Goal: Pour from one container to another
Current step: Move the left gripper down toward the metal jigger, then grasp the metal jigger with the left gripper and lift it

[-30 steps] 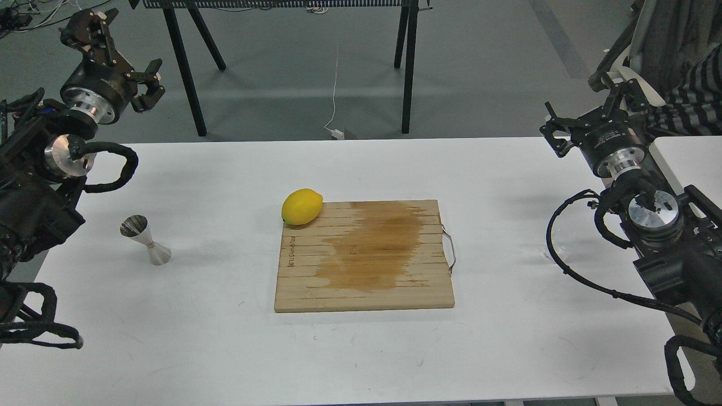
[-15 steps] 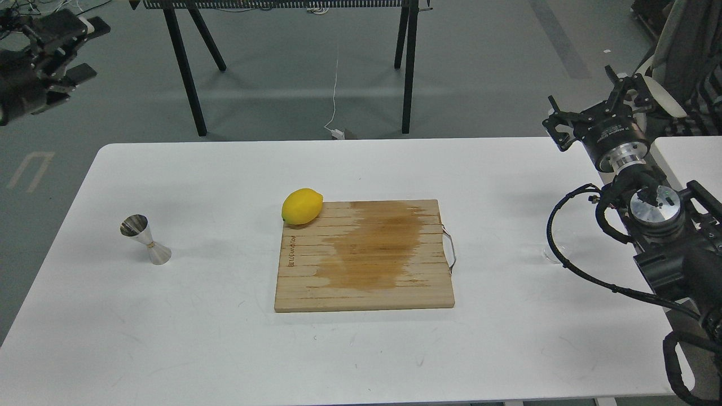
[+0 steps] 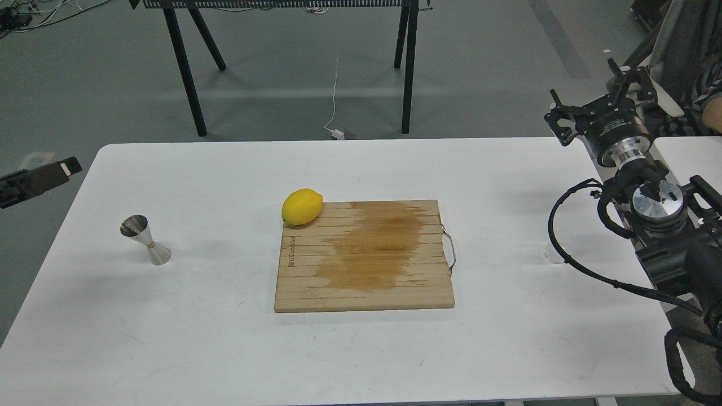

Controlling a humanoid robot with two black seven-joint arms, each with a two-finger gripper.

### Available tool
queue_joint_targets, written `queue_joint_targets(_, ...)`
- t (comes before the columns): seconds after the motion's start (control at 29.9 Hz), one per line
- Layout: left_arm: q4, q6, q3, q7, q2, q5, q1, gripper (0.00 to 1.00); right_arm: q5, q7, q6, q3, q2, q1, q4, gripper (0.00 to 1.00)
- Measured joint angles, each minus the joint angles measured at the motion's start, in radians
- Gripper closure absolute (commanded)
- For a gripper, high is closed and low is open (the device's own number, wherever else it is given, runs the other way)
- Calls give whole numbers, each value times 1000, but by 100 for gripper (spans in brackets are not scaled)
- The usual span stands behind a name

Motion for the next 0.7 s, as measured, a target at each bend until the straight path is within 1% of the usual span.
queue_joint_targets(0.17, 13, 93, 83, 9, -14, 89, 13, 0, -1, 0, 2, -2, -1, 3, -5, 1)
queue_joint_targets(0.3, 40, 108, 106, 20, -60, 144, 38, 0, -2, -1, 4, -8, -2, 3, -7, 1)
queue_joint_targets(0.5, 153, 124, 108, 34, -173, 194, 84, 0, -3, -3, 5, -10, -2, 2, -7, 1)
queue_joint_targets(0.57, 184, 126, 108, 45, -206, 211, 110, 0, -3, -3, 2, -10, -2, 3, -7, 1)
queue_joint_targets(0.7, 234, 144, 105, 95, -267, 221, 151, 0, -3, -3, 1, -10, -2, 9, -7, 1)
